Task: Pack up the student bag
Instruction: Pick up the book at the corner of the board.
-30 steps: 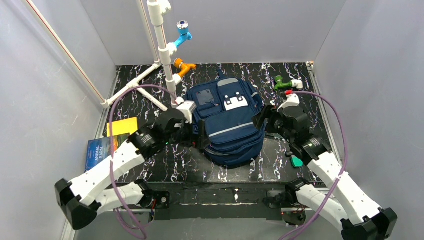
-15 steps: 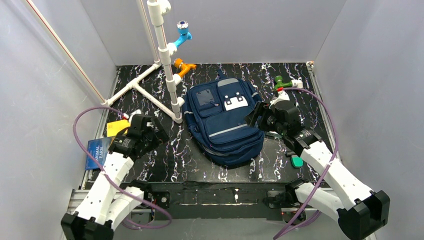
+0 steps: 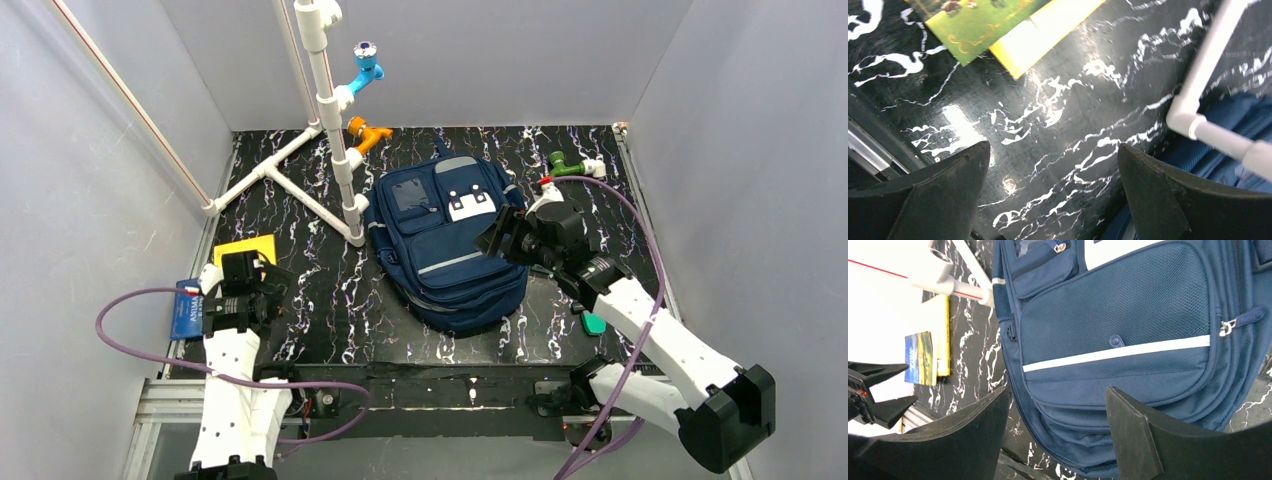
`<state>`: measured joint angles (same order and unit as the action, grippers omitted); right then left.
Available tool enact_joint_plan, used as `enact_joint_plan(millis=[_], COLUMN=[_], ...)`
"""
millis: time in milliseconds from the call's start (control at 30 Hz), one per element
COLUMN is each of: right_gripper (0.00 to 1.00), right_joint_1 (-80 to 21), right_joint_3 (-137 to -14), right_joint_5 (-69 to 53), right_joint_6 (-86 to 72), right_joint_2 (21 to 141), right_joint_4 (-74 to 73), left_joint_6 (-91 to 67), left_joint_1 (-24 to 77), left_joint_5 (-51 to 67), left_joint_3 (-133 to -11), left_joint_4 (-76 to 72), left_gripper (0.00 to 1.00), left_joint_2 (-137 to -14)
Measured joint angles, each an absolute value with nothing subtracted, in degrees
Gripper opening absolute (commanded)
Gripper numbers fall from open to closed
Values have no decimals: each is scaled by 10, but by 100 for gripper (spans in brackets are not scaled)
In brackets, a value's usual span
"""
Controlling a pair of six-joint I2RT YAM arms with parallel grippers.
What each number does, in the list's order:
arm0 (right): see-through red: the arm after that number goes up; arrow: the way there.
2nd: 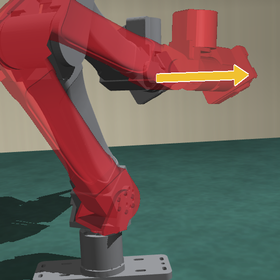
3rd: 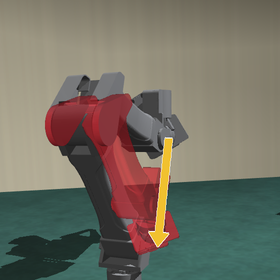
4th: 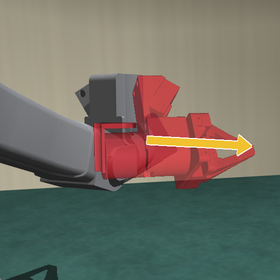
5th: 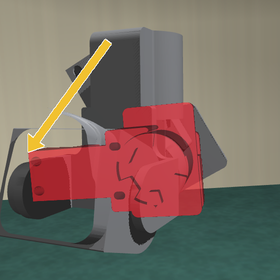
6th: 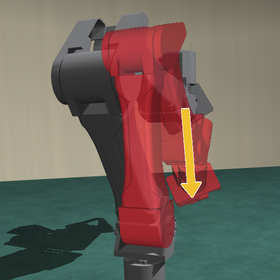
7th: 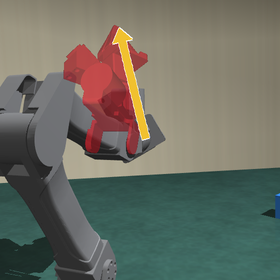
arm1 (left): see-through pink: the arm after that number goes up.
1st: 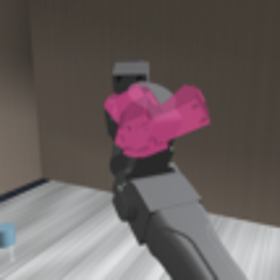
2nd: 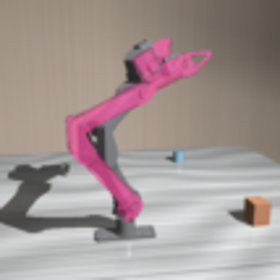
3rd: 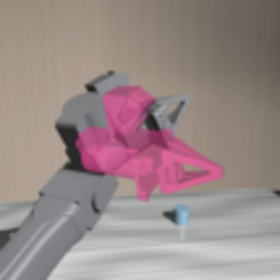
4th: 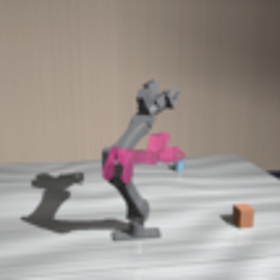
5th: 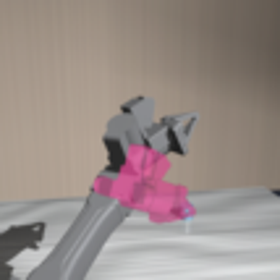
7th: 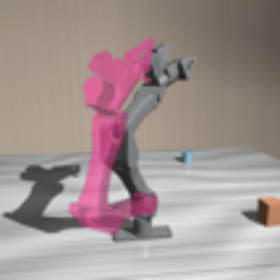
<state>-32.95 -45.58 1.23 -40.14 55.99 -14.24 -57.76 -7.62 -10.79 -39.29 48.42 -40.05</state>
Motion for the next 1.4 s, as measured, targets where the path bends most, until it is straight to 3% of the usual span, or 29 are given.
enact_joint_plan(millis=[467, 833, 1100, 1333, 1400], right_gripper=[81, 83, 83, 85, 85], right_joint_1=[-331, -331, -331, -331, -331], right_joint_3=[-523, -532, -542, -551, -555], right_joint_5=[-71, -90, -90, -81, -77], right_joint_6=[-329, -311, -299, -277, -270], right_joint_2=[648, 653, 652, 640, 630], right_joint_4=[-154, -148, -149, -168, -171], left_joint_6=[-720, -678, -615, -665, -700], left_joint_1=[-114, -150, -315, -353, -355], left_joint_5=[-296, -394, -345, -238, -219], left_joint_3=[-346, -409, -352, -201, -153], left_joint_4=[529, 519, 408, 241, 156], left_gripper=[98, 98, 98, 99, 93], left_joint_2=[-310, -469, -466, -416, -399])
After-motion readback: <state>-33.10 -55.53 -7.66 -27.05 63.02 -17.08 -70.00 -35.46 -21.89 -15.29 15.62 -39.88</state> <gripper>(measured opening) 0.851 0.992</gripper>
